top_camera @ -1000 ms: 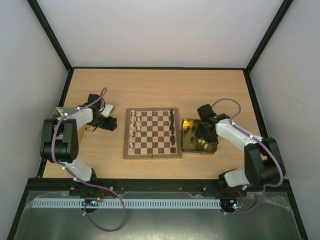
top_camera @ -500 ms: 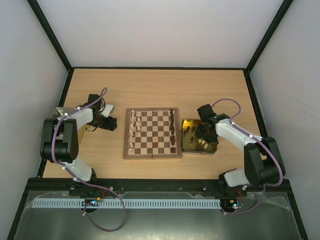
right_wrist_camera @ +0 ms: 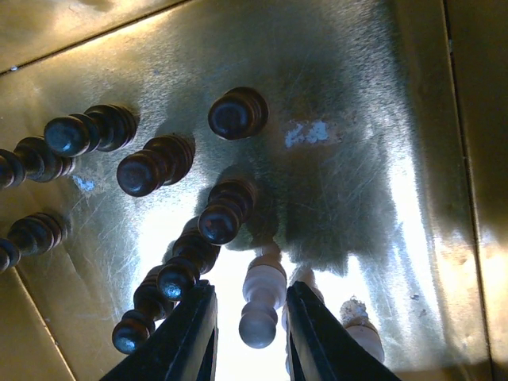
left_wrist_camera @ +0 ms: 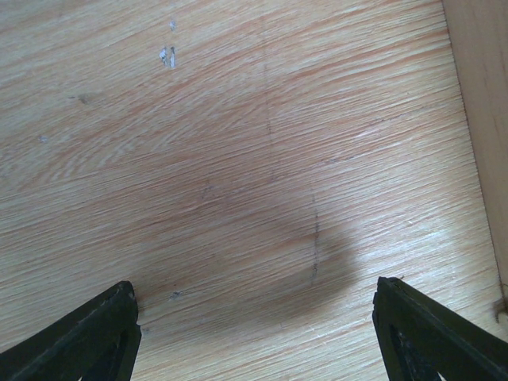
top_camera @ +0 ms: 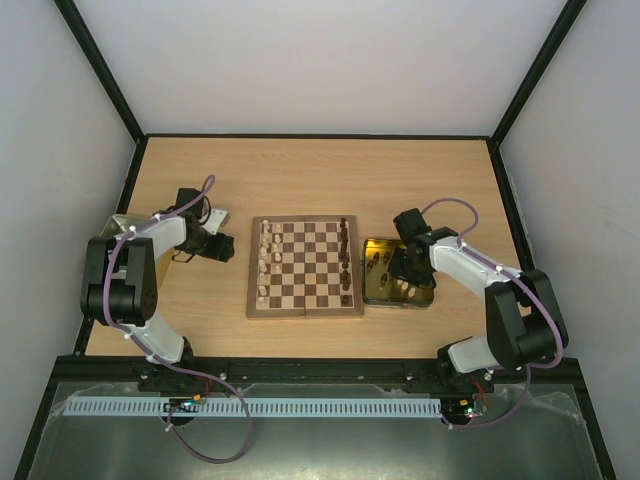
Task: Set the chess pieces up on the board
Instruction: Pick up the chess piece from the storage box.
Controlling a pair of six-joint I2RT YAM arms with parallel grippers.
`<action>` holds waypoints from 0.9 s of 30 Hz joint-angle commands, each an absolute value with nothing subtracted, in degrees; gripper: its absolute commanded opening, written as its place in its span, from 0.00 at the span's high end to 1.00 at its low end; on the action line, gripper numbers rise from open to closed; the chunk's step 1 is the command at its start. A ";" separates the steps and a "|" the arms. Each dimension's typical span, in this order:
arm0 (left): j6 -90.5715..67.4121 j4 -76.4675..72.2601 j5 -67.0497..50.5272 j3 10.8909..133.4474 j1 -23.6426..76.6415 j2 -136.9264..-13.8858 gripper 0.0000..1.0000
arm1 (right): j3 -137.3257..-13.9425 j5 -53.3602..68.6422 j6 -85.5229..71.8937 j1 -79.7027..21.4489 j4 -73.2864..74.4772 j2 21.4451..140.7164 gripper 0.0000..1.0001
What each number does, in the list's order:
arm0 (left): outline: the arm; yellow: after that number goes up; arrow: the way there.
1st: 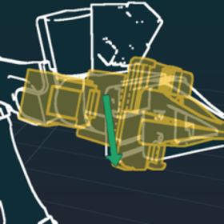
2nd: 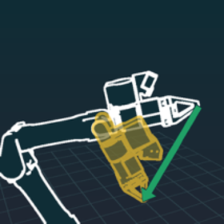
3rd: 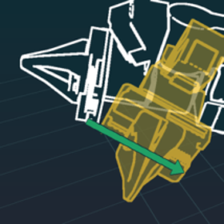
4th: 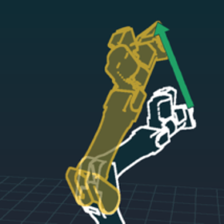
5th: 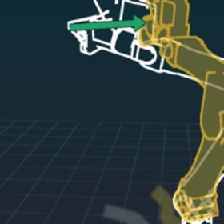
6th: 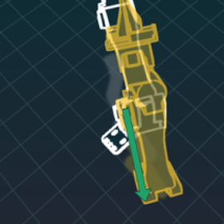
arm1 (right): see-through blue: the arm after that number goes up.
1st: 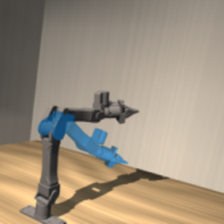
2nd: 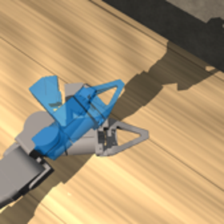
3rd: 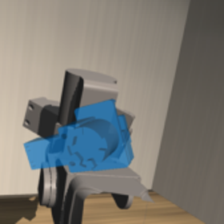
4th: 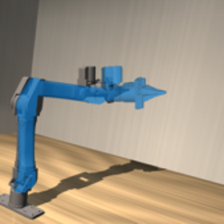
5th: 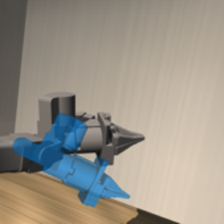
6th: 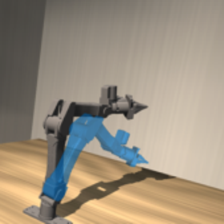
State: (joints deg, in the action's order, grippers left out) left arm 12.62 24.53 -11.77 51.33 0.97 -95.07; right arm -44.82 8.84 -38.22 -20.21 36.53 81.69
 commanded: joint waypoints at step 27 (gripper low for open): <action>12.83 24.82 -11.40 51.62 1.49 -96.25 0.20 | -48.12 3.47 -37.40 -20.00 39.71 80.83 0.90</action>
State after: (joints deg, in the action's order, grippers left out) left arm 12.62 24.34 -11.73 51.35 1.10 -95.18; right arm -46.19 7.01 -37.50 -20.21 36.77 83.42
